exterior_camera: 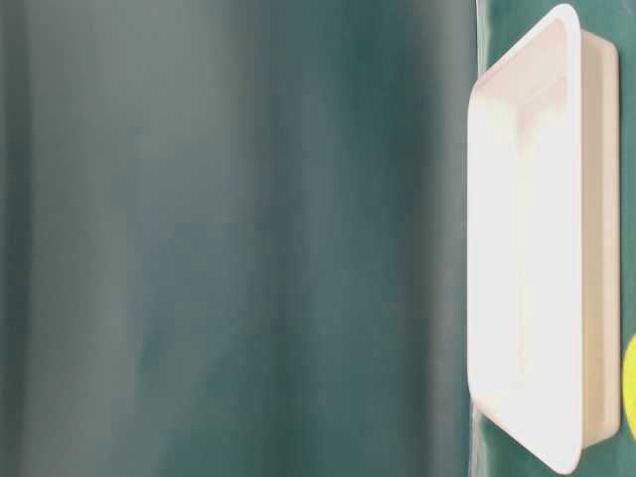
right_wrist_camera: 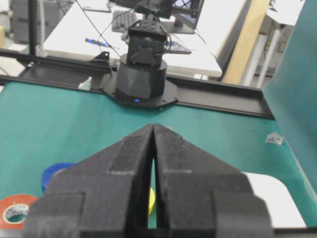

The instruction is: Pick up the tape from a random location and place it into the white case.

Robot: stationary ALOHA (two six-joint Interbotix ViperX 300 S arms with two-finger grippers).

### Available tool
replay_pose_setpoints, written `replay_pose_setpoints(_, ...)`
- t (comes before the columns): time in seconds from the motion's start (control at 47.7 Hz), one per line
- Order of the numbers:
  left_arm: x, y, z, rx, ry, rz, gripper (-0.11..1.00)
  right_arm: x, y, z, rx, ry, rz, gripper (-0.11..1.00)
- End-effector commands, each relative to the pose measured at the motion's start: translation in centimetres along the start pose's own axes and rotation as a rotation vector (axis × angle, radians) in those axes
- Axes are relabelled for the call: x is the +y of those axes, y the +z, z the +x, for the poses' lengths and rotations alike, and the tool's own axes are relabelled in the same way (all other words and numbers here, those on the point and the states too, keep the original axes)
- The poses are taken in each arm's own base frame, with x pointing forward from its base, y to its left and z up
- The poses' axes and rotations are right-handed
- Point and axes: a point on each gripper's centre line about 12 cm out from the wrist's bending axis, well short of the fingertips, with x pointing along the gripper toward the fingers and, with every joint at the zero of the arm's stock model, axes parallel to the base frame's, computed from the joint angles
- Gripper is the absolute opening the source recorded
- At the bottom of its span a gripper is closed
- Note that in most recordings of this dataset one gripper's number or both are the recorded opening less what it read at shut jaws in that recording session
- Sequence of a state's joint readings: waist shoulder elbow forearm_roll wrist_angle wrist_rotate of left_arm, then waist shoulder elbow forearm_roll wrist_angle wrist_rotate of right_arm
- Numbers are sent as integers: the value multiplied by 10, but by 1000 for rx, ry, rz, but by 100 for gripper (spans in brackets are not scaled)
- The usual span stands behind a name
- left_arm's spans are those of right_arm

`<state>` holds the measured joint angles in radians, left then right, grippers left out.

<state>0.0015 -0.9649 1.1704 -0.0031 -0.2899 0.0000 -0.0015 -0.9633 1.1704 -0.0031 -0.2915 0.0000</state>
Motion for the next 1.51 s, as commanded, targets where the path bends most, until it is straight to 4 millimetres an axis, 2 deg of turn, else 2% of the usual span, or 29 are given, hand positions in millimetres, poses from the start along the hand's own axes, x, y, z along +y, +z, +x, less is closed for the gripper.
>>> replay_pose_setpoints(0.0,-3,-5,7,66,-15,-5,1,0,-2,3,14,-3,12,0)
replay_pose_setpoints(0.252,-3,-10,10,107,-14,-6,1,0,-6,5,87,-3,18,0)
replay_pose_setpoints(0.587,-2,-3,8,86,-10,-3,2,-1,1,6,64,-5,17,0)
replay_pose_setpoints(0.692,-2,-3,8,89,-10,0,14,0,-1,6,75,-3,18,0)
replay_pose_setpoints(0.776,-3,-4,8,91,-12,-2,36,0,-1,6,80,-3,18,1)
replay_pose_setpoints(0.818,-2,-5,8,97,-10,-2,48,0,0,6,78,-3,18,4)
replay_pose_setpoints(0.86,-3,-5,9,97,-12,-2,60,-1,2,6,78,-5,20,13)
replay_pose_setpoints(0.985,-3,-6,9,106,-12,-3,92,-1,3,7,83,-5,23,50)
replay_pose_setpoints(1.048,-3,-6,9,109,-12,-3,99,-1,3,8,87,-5,21,68)
replay_pose_setpoints(1.153,-3,-6,9,111,-12,-3,99,-1,2,9,97,-5,21,90)
replay_pose_setpoints(1.488,-3,-5,8,106,-12,-3,99,-1,1,9,109,-6,21,92)
